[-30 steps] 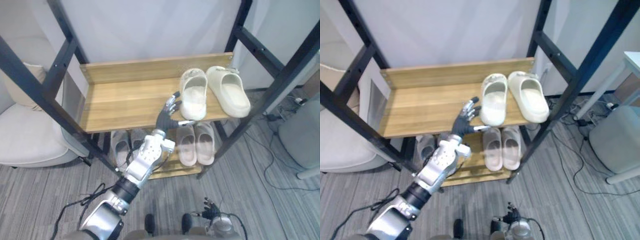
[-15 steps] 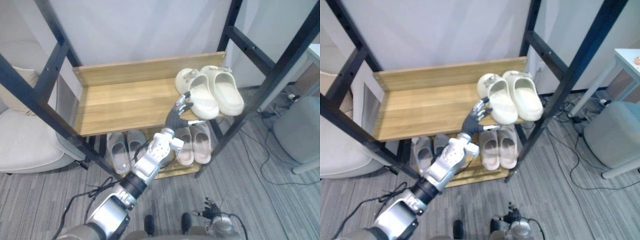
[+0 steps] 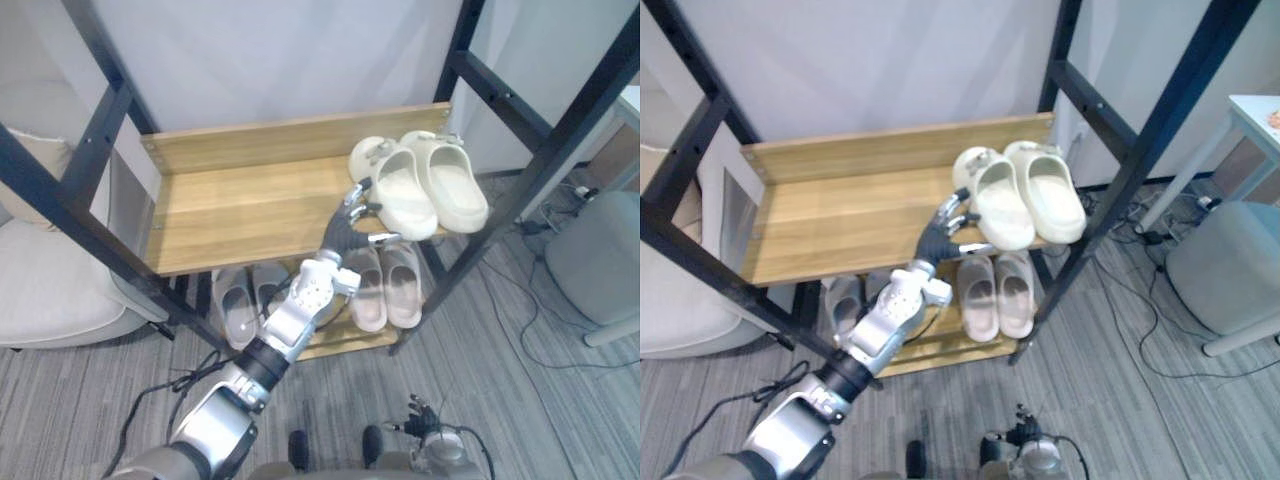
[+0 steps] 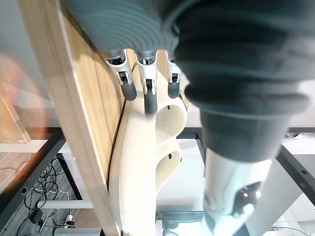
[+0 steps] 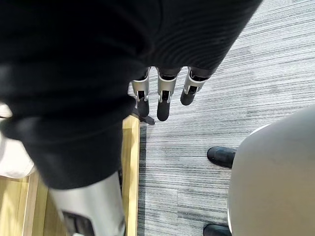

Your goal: Organize the slippers on the shoe rack

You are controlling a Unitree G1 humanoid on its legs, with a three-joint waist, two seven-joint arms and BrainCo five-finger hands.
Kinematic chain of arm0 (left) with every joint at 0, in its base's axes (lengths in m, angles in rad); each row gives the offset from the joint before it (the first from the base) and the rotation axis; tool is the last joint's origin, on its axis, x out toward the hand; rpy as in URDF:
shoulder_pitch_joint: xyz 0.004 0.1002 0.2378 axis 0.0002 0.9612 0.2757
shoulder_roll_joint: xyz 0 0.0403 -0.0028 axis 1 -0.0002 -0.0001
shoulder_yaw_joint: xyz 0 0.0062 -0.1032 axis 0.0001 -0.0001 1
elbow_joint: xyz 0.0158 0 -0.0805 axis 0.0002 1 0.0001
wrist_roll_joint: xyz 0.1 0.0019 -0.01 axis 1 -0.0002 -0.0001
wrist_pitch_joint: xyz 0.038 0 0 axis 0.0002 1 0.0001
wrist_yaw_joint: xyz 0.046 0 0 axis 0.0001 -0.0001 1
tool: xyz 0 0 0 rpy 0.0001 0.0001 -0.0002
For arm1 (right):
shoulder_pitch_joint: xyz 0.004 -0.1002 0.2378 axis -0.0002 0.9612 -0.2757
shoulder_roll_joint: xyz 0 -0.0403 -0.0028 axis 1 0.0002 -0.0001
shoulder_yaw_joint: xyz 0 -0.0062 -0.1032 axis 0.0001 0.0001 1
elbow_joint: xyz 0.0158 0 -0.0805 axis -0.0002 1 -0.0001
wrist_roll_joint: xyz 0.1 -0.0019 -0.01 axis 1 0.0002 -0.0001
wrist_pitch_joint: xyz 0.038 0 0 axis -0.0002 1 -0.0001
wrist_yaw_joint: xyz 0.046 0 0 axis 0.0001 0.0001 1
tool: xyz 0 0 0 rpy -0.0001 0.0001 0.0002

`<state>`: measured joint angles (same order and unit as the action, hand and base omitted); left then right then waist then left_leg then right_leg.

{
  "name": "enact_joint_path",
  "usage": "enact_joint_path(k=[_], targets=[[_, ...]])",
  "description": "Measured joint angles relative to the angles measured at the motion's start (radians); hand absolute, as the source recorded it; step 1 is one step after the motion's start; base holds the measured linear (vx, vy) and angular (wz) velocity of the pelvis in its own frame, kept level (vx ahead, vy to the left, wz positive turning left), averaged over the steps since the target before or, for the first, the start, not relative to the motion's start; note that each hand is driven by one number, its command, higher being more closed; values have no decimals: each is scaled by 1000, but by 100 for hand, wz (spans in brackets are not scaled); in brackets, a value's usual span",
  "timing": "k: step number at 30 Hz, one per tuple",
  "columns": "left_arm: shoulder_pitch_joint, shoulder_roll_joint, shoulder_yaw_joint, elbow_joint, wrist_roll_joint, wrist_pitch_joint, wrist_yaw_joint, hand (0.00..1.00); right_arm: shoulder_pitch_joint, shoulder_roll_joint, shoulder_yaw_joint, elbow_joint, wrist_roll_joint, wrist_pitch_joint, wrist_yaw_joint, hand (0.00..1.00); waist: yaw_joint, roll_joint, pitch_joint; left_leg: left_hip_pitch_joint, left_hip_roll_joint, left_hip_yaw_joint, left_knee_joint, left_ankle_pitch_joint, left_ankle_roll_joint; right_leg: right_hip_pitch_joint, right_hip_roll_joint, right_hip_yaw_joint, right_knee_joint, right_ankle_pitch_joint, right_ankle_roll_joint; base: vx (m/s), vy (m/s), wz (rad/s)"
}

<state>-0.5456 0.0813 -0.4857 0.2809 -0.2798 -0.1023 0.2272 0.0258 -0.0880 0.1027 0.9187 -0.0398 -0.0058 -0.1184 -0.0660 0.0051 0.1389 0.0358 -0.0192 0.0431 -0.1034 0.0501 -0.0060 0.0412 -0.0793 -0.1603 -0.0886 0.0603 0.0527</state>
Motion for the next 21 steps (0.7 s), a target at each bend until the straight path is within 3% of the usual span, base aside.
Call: enact_joint_path(k=[10, 21], targets=[[143, 54, -96, -273, -78, -3, -106, 0, -32, 20, 67, 3, -1, 10, 20, 0, 25, -1, 0, 17, -13, -56, 0, 5, 7, 45, -13, -58, -2, -9, 11, -26, -2, 17], [340, 63, -215, -294, -133, 5, -217, 0, -45, 32, 108, 56, -2, 12, 20, 0, 55, -4, -5, 16, -15, -116, 0, 17, 2, 67, -13, -119, -2, -25, 5, -28, -19, 16]])
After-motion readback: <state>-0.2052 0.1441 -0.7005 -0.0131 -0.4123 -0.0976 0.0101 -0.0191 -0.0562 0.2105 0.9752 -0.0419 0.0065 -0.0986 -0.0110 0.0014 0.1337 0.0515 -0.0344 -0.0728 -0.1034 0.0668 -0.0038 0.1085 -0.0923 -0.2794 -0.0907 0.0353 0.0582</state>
